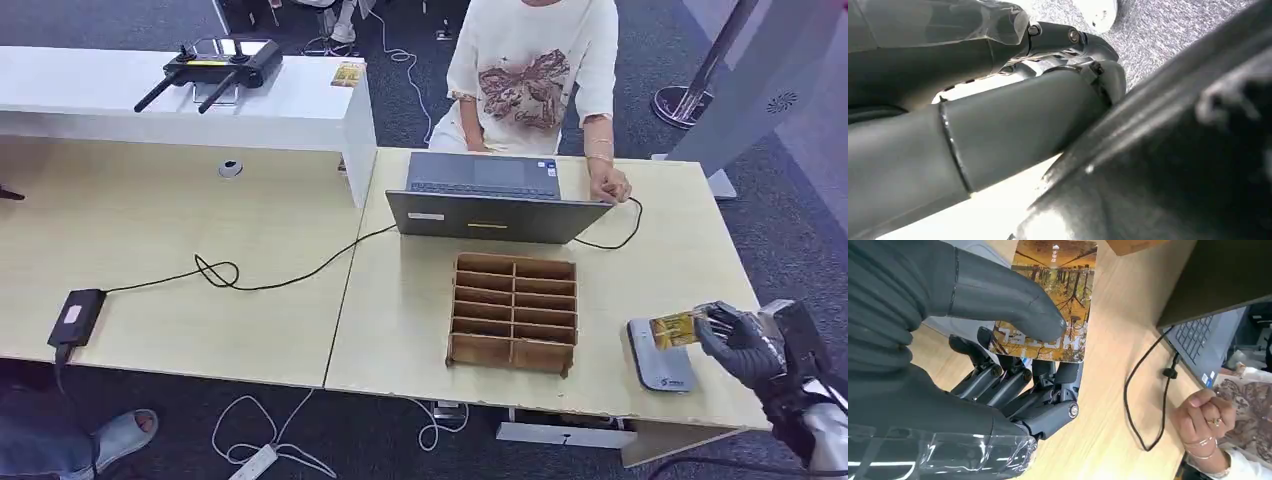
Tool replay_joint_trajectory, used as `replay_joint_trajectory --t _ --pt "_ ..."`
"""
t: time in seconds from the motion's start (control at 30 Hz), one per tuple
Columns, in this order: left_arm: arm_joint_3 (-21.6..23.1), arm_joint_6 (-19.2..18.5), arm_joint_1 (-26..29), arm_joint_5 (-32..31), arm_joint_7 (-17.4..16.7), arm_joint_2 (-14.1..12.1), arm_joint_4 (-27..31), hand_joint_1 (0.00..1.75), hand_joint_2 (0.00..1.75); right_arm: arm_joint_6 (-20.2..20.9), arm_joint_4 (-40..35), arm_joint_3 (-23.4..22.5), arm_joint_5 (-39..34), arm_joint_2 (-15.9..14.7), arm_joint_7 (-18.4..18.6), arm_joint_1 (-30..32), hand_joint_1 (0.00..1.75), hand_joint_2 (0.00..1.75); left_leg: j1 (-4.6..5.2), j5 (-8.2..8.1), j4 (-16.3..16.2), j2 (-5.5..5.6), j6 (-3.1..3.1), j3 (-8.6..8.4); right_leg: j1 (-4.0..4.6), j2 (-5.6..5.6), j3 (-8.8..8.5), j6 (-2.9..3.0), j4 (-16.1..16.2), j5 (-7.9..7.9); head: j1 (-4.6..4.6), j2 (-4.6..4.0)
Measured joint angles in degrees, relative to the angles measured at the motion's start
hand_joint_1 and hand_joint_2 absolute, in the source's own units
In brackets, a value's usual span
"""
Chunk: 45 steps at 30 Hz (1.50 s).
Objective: Pass the card to the sensor for recognition and then transmit it.
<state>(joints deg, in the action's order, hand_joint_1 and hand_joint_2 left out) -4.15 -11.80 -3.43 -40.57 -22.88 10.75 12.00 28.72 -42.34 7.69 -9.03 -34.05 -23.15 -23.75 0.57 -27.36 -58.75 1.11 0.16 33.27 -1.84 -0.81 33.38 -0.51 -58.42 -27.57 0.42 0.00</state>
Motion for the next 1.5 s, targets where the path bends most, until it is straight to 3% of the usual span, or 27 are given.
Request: replay_joint_trajectory --t 0.4,0.97,1.5 --pt "0.00 -0.07 -0.04 -0.63 -0.06 0.02 0.00 0.00 0.00 -0.85 2.99 1.46 1.01 0.55 -0.52 -0.64 1.75 1.75 0.00 0.00 0.00 0.01 0.00 -0.01 0.00 -0.01 0.00 -0.01 0.01 -0.01 0.02 0.00" --pt "-0.02 0.09 -0.01 -0.15 -0.06 0.00 0.00 0.00 0.00 0.02 3.95 1.84 0.55 -1.07 -0.66 -0.46 1.75 1.75 0.02 0.00 0.00 0.00 0.01 -0.01 -0.01 -0.01 0.01 -0.01 0.01 -0.01 0.00 0.00" --pt "0.00 -0.18 -0.08 -2.34 0.37 0.04 0.00 0.00 0.00 -2.38 4.06 2.75 1.79 -1.44 0.15 0.39 1.75 1.75 0.03 -0.01 0.00 0.00 0.01 -0.01 -0.02 -0.01 0.01 -0.01 0.01 -0.01 0.00 0.00"
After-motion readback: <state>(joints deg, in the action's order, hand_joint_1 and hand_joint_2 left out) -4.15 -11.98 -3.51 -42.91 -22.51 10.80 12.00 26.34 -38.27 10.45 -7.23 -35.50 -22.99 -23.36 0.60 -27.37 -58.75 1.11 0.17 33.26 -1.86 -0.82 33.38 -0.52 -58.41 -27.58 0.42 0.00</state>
